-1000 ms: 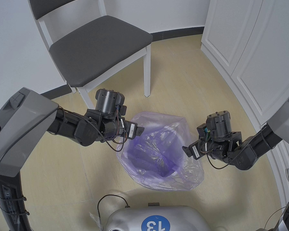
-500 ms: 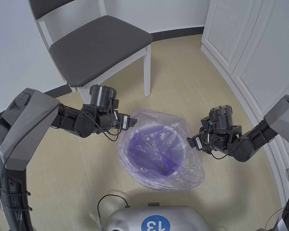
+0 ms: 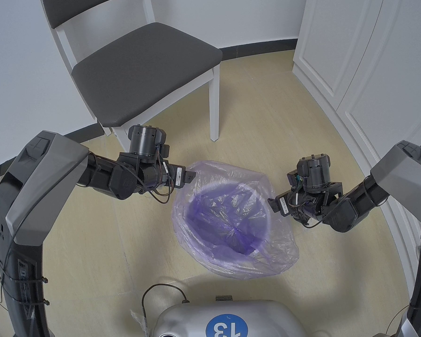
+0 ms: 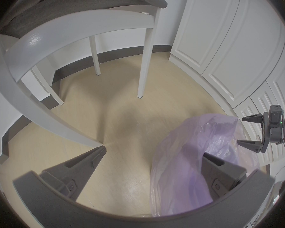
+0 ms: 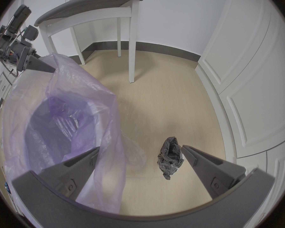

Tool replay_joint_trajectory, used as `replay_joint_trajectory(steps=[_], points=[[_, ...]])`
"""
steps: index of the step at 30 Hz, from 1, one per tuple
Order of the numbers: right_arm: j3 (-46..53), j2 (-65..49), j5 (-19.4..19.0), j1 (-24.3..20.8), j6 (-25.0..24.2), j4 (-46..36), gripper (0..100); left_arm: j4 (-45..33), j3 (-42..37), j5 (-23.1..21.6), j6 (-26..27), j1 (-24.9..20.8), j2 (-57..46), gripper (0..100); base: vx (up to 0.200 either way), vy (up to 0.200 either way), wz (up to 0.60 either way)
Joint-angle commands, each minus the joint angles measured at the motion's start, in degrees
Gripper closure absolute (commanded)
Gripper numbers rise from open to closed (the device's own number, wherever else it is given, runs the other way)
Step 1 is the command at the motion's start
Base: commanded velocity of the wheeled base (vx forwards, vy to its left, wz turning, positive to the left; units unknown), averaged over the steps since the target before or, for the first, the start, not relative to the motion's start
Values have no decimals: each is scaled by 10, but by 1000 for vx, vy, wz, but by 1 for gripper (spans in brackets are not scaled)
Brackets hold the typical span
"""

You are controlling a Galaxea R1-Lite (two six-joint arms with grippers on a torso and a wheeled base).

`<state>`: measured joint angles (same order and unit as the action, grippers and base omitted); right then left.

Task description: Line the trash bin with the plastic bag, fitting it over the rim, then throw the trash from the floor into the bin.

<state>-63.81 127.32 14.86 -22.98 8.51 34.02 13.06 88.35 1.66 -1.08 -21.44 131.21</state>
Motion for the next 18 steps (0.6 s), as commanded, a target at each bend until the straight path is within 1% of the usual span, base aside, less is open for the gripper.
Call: replay_joint_trajectory(steps=[1, 5, 11, 18], points=[[-30, 8, -1, 16, 1, -4, 0, -2, 19, -1, -6, 2, 15, 0, 0, 0, 0], [-32, 19, -2, 20, 5, -5, 0, -5, 36, -3, -6, 12, 34, 0, 0, 0, 0], [-41, 48, -2, 20, 5, 0, 0, -6, 39, -3, -4, 17, 45, 0, 0, 0, 0], [-67, 77, -2, 20, 1, -1, 0, -7, 56, -3, -3, 31, 69, 0, 0, 0, 0]])
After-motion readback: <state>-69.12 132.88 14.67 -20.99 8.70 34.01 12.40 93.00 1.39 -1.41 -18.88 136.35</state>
